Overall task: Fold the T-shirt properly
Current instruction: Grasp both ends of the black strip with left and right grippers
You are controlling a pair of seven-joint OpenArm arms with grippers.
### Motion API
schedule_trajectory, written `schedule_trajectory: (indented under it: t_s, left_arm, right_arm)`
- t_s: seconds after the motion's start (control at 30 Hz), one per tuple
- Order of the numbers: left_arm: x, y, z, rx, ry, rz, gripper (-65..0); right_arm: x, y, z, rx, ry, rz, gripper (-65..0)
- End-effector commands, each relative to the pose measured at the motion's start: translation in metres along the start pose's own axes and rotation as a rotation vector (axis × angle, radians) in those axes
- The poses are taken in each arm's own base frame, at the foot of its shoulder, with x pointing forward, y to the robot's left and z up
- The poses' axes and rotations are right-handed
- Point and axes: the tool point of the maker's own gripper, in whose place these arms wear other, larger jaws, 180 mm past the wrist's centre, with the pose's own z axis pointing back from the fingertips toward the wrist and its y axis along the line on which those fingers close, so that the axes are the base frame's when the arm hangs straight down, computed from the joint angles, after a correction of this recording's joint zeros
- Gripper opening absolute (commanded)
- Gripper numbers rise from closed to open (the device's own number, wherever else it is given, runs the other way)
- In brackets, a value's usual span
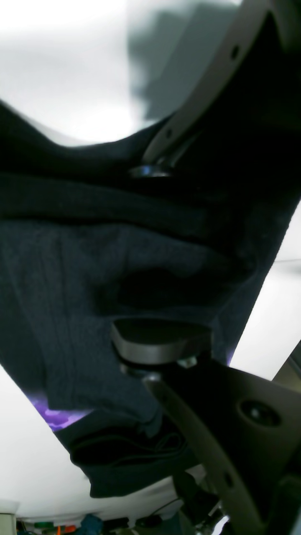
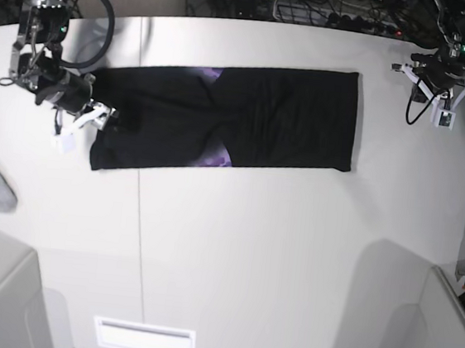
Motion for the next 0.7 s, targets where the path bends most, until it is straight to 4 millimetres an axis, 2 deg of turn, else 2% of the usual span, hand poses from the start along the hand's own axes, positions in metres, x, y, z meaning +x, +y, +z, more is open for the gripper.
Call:
schedule_trajectory:
  t_s: [0.0,0.07,0.13,0.23,0.3,0.47,0.67]
  left_arm:
    - [0.003,-0.010,-0.001,-0.026,-0.008,-0.015,-65.0]
    - [0.009,-0.028,-0.007,-0.069,-0.018,-0.033,-65.0]
    - [0.014,-0.044,-0.012,-0.109,-0.023,-0.052,-65.0]
    - [0.019,-0.068,-0.017,-0.167,-0.026,-0.096,-65.0]
    - [0.027,-0.078,-0.020,-0.190,-0.039,-0.117,-65.0]
    - [0.037,-0.094,-0.023,-0.228,-0.052,-0.149,-65.0]
    - [0.045,-0.118,-0.027,-0.282,-0.062,-0.196,-65.0]
  right_arm:
    - [-0.009,-0.008,0.001,-0.035,0.047,0.008,-26.9]
    - [-0.008,-0.009,0.002,-0.037,0.042,0.005,-27.3]
    - [-0.008,-0.009,0.002,-0.037,0.043,0.006,-33.5]
    - [-0.007,-0.008,0.001,-0.035,0.044,0.008,-54.0]
    - [-0.006,-0.007,0.001,-0.034,0.042,0.010,-65.0]
    - [0.005,0.002,0.005,-0.023,0.014,0.045,-65.0]
    - [0.025,0.036,0.023,-0.017,-0.067,0.095,-65.0]
